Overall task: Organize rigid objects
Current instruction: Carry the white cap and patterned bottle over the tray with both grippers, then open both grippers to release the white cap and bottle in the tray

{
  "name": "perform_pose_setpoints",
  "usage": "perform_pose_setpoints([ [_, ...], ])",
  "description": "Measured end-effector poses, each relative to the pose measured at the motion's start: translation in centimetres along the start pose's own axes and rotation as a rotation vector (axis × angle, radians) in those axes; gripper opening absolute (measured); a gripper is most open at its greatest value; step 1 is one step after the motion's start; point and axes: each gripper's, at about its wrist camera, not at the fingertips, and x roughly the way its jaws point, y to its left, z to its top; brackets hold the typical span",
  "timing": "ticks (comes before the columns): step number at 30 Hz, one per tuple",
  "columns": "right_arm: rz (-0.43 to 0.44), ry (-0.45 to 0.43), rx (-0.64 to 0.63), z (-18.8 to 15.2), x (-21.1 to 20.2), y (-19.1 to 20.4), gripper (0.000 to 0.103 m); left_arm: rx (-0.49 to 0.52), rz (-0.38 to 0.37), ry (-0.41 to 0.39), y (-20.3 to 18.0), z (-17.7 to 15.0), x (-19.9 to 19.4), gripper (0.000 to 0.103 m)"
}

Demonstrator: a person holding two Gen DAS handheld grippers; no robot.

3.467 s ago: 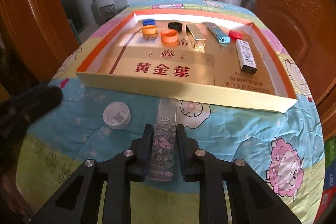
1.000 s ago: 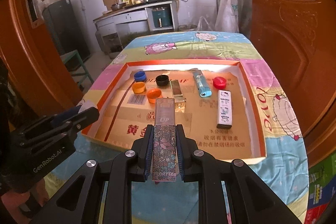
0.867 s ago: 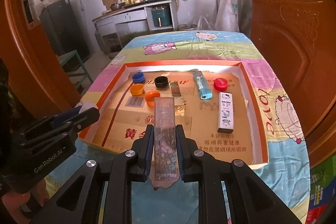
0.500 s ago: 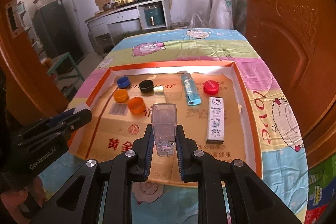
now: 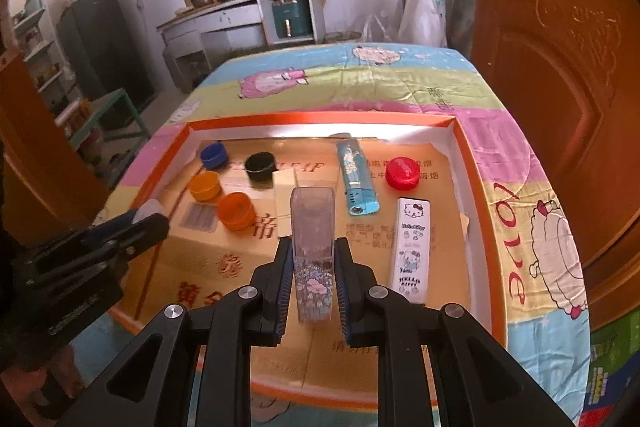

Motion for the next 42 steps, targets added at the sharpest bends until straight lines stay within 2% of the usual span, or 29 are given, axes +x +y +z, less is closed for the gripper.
perform_pose_setpoints([
  [5,0.002,0.032,0.018,0.0,1.6,-0.6,0.020,-0.002,0.004,0.006,0.2,0.2,0.6,0.031],
  [27,-0.007,0.047,0.027,-0.2,3.1,-1.0,0.020,0.022,0.030,0.065,0.2,-0.2,3.1,0.031],
  [35,-0.005,0.057,0.032,-0.3,3.7,-1.2,0.021,0.047,0.047,0.062,-0.3,-0.3,3.5,0.031],
  [37,-0.005,0.057,0.031,-0.2,3.7,-1.3,0.021,0.055,0.052,0.062,-0.4,-0.4,3.5,0.032],
  [41,-0.003,0.055,0.033,-0.3,3.7,-1.3,0.021,0.058,0.043,0.064,-0.6,-0.4,3.6,0.049],
  [42,-0.003,0.055,0.033,-0.3,3.7,-1.3,0.022,0.054,0.043,0.068,-0.5,-0.5,3.7,0.049],
])
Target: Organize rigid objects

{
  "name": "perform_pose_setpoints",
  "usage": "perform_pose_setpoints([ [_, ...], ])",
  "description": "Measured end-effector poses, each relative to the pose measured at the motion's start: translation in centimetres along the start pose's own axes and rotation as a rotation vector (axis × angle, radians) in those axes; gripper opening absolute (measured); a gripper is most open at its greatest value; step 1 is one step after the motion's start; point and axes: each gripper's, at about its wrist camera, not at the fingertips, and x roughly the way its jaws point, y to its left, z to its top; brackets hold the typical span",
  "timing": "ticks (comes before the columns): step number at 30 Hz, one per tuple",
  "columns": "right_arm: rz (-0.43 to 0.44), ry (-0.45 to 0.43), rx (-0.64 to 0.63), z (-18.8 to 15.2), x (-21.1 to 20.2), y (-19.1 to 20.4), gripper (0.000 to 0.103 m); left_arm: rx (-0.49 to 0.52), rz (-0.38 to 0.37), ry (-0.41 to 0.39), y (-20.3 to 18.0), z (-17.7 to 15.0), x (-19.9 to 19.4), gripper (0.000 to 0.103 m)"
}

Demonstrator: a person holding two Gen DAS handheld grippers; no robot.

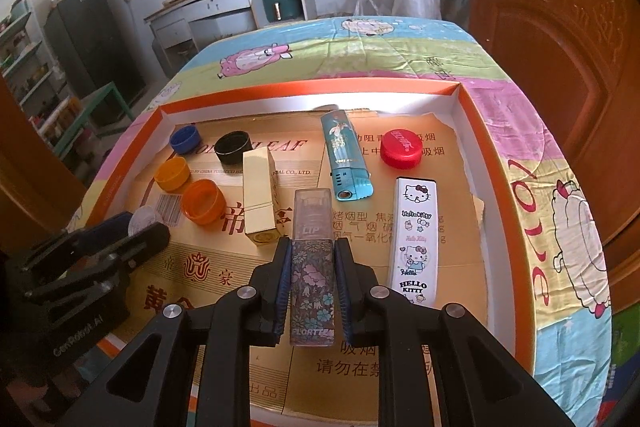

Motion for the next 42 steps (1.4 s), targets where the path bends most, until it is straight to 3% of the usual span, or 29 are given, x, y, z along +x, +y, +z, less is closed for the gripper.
perform_pose_setpoints([
  [26,-0.022,-0.080,0.003,-0.6,-3.9,0.2,0.026,-0.020,0.006,-0.083,-0.6,-0.2,-3.7,0.049],
  [28,-0.022,-0.089,0.006,-0.8,-4.5,0.2,0.028,-0.020,0.013,-0.092,-0.8,-0.3,-4.3,0.049],
  [30,-0.022,-0.096,0.006,-1.1,-5.0,0.2,0.043,-0.016,0.033,-0.102,-1.2,-0.6,-5.0,0.049],
  [36,-0.020,-0.125,-0.006,-2.0,-7.1,0.9,0.044,-0.017,0.035,-0.146,-2.2,-1.5,-7.5,0.049],
  [38,-0.025,-0.141,-0.013,-2.4,-8.0,1.3,0.044,-0.012,0.054,-0.164,-2.6,-1.7,-8.4,0.049],
  [41,-0.032,-0.164,-0.016,-3.1,-9.4,1.7,0.046,-0.003,0.159,-0.222,-3.5,-2.5,-10.4,0.049],
  [42,-0.037,-0.172,-0.014,-3.3,-9.9,1.8,0.051,-0.010,0.185,-0.230,-3.7,-2.7,-10.9,0.049],
])
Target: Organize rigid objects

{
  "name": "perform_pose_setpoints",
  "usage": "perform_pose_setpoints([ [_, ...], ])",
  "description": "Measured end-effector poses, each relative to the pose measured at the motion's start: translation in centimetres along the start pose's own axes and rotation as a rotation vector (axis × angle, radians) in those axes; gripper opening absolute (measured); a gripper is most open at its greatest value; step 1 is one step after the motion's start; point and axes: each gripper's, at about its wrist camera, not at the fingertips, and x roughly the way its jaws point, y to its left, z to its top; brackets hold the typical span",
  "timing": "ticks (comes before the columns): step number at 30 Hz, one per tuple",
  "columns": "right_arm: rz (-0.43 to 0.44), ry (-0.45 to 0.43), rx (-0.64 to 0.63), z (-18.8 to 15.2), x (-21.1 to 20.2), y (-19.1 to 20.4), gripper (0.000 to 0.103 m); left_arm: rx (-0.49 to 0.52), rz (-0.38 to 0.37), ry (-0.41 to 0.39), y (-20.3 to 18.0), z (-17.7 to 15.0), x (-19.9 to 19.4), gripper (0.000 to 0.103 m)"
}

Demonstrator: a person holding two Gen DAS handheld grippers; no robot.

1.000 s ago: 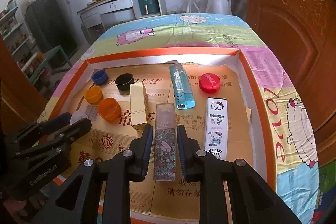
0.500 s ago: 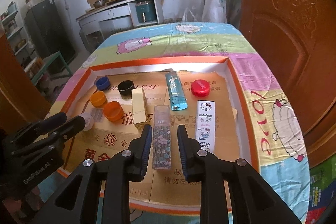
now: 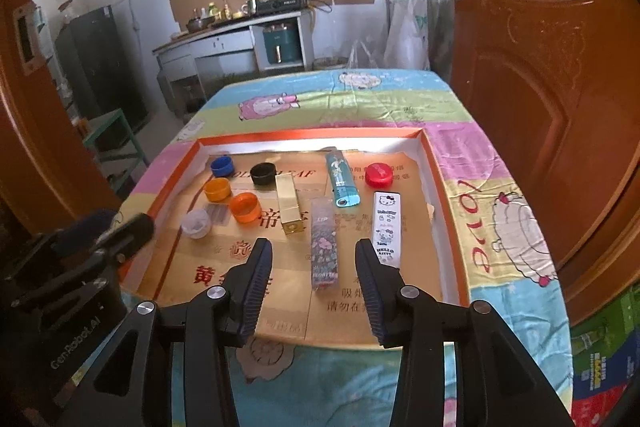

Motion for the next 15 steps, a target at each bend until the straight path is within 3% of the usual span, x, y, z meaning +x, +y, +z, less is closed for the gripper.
perform_pose_setpoints([
  [2,-0.009,-0.016,0.006,-0.3,-1.0,0.1,0.061,-0.021,0.011,-0.010,0.2,-0.2,-1.1,0.049],
  [5,-0.015,-0.039,0.014,-0.7,-2.5,0.2,0.062,-0.053,-0.027,-0.021,0.7,-0.5,-2.7,0.049],
  [15,-0.052,-0.114,-0.012,-2.7,-8.1,2.0,0.062,-0.045,-0.029,-0.064,0.2,-2.0,-7.3,0.049],
])
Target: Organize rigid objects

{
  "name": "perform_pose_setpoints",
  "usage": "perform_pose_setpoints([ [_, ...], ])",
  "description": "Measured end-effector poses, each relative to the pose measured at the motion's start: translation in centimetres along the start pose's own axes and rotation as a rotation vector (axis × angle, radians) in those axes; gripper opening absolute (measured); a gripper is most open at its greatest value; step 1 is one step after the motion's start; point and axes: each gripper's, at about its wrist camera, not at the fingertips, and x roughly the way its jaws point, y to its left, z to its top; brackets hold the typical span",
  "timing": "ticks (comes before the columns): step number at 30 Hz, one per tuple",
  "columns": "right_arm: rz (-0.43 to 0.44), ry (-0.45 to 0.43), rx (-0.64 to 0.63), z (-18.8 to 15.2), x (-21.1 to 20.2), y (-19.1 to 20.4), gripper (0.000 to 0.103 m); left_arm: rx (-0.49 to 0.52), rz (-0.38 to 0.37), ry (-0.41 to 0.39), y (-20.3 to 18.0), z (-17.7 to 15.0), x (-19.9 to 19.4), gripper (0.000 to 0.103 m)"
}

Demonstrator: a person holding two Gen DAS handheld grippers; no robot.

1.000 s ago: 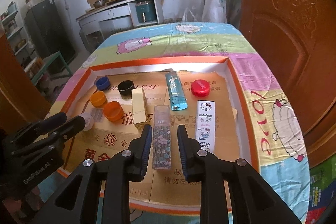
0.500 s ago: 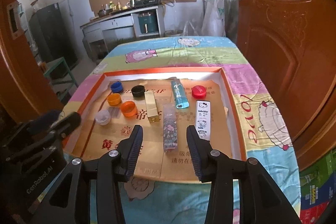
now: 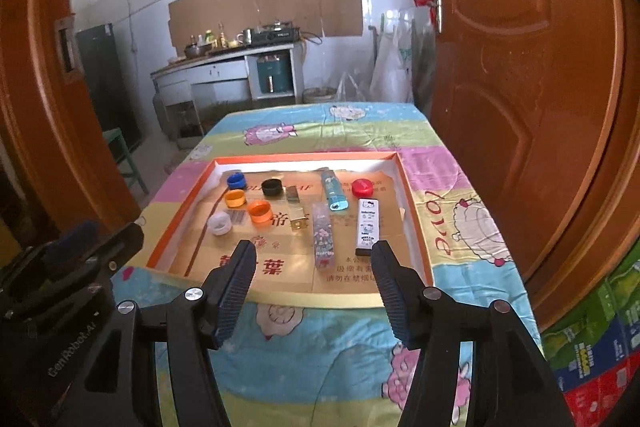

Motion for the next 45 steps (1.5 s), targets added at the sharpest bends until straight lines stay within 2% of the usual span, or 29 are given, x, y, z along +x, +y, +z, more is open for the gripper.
perform_pose_setpoints([
  [18,-0.014,-0.068,-0.030,-2.5,-6.8,1.9,0.062,0.016,0.019,-0.030,0.1,-2.4,-6.2,0.049],
  [32,-0.012,-0.091,-0.039,-3.9,-8.9,2.0,0.062,0.014,0.035,-0.051,0.0,-3.6,-8.7,0.049],
  [45,-0.009,-0.095,-0.041,-4.1,-9.1,2.0,0.062,0.012,0.032,-0.053,0.0,-3.7,-8.8,0.049],
])
